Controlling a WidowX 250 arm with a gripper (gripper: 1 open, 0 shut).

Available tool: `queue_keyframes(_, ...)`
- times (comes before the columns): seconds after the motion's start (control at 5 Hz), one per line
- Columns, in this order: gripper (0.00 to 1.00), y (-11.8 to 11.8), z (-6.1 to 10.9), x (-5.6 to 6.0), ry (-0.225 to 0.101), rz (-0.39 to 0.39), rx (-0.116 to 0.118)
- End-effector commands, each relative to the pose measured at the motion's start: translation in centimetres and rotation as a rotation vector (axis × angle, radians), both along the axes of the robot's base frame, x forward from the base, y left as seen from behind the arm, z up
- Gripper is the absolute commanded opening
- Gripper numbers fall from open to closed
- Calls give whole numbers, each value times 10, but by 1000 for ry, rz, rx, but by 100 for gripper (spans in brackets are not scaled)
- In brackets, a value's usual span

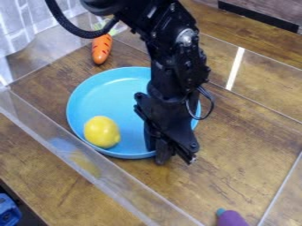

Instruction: Put the purple eggplant on the blue tray

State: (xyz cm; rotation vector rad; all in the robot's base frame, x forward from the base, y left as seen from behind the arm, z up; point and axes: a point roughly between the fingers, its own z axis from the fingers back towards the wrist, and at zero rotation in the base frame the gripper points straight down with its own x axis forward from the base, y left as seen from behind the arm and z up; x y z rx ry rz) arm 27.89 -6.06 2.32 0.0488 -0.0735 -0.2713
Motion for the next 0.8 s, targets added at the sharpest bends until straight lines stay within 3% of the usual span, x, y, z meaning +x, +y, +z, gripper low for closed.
queue_keyframes(0.0,0,-21,9,-5,-30,3,-37)
queue_keyframes(0.4,0,-30,31,-3,-48,96,-64)
queue_keyframes(0.6,100,-33,40,-1,-56,146,-81)
